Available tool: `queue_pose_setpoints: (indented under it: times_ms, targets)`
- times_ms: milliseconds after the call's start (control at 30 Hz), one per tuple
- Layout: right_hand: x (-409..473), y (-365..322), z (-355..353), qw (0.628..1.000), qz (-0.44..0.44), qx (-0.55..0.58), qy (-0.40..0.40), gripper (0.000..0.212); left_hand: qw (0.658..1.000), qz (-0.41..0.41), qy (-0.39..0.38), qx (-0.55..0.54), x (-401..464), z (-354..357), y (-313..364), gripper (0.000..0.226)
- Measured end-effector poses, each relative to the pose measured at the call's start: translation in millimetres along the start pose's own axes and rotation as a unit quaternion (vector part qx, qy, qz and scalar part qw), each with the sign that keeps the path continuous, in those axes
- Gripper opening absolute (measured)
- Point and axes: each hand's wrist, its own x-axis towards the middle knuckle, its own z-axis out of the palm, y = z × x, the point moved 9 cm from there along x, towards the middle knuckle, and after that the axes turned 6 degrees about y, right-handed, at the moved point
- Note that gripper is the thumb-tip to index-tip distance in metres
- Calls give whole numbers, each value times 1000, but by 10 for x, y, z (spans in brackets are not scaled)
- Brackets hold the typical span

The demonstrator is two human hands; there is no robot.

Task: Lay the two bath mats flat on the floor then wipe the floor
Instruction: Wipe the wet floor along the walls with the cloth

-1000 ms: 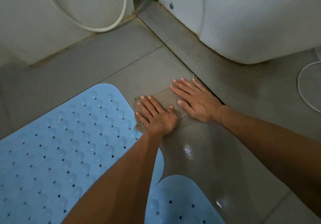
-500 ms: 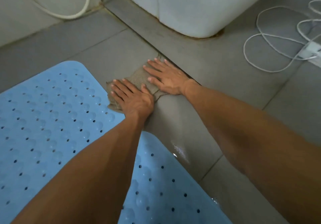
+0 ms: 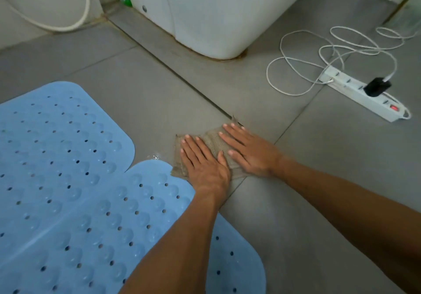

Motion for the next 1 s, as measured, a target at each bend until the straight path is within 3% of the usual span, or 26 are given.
queue_pose_setpoints:
  times_ms: [200, 400, 567, 767, 867, 1000]
  targets:
    - [-1062, 71, -70, 995, 93, -33, 4, 59, 997, 64, -15, -46, -787, 117, 430, 74]
    - [-2375, 27, -12, 970, 244, -12, -1, 61, 978, 197, -62, -21, -1687, 211, 930, 71]
    - [-3177, -295, 115, 920, 389, 29, 29, 63, 948, 311, -68, -6, -2141, 268, 1042, 73]
    - [-3756, -1003, 211, 867, 493, 57, 43, 63, 891, 444, -97, 24, -2651, 275, 898, 73]
    - [-3977, -1366, 209, 837, 541, 65, 52, 65, 878, 463, -106, 53, -2849, 289, 865, 74]
    - [-4216, -1767, 213, 794, 603, 70, 48, 64, 883, 455, -116, -2, -3149, 241, 812, 73]
